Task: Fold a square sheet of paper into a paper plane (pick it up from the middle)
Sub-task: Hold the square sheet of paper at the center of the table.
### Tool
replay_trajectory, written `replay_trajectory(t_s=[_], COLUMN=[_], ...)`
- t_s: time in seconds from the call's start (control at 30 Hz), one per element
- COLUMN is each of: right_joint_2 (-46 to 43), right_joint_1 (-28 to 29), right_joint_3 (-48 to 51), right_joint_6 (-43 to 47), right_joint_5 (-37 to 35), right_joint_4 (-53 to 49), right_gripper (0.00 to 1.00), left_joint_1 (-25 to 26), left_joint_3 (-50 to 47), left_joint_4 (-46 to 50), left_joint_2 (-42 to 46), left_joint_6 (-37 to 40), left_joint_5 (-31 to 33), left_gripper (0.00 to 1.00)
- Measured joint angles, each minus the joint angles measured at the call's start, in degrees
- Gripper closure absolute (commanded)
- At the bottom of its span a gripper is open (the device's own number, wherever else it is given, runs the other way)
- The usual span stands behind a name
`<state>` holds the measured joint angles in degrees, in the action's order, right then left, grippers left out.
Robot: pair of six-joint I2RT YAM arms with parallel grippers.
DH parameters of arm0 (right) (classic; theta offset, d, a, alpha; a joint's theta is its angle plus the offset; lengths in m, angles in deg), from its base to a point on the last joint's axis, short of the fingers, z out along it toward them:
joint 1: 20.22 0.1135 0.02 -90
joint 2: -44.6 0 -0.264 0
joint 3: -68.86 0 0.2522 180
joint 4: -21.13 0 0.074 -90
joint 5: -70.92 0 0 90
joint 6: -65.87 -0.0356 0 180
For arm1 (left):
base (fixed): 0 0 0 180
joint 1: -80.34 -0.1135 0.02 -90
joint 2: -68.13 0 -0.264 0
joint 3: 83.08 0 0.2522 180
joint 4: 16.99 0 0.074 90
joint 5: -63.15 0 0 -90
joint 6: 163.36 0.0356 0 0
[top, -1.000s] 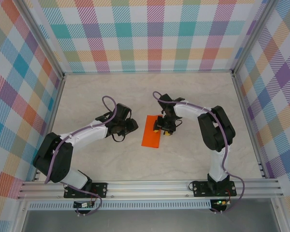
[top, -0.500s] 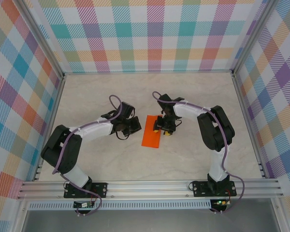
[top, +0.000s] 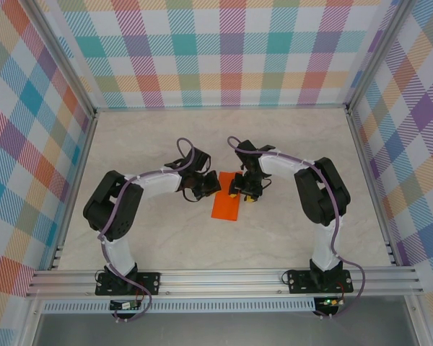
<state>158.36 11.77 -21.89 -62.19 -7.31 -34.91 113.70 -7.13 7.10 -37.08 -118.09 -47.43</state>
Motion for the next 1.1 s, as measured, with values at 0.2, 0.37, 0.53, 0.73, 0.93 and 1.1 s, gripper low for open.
replay_trajectory(t_s=[0.2, 0.37, 0.53, 0.73, 0.93, 1.1], right_joint_2=[0.11, 0.22, 0.22, 0.09, -6.73, -16.92], right_joint_1=[0.0, 0.0, 0.0, 0.0, -2.05, -5.42], right_joint_3=[-0.2, -0.37, -0.39, -0.48, 3.8, 10.6], right_joint_6=[0.0, 0.0, -0.02, -0.09, -0.55, -2.36], right_joint_5=[0.0, 0.0, 0.02, 0.33, 0.85, 7.72], right_joint_4=[-0.17, -0.35, -0.37, -0.11, 3.74, 12.31], right_gripper=[0.46, 0.46, 0.45, 0.41, 0.48, 0.85], left_joint_1=[0.37, 0.66, 0.96, 1.07, 1.09, 1.11], left_joint_3=[0.76, 1.44, 1.51, 1.49, 1.38, 1.33], left_joint_4=[-0.02, 0.17, 0.7, 0.7, 0.48, 0.44], left_joint_2=[-2.1, -3.85, -4.09, -4.09, -4.09, -4.09], left_joint_6=[0.66, 0.9, 1.09, 1.31, 1.31, 1.53], left_joint_5=[0.02, 0.31, 0.92, 1.38, 1.36, 1.33], left_gripper=[1.0, 1.0, 1.0, 1.0, 1.0, 1.0])
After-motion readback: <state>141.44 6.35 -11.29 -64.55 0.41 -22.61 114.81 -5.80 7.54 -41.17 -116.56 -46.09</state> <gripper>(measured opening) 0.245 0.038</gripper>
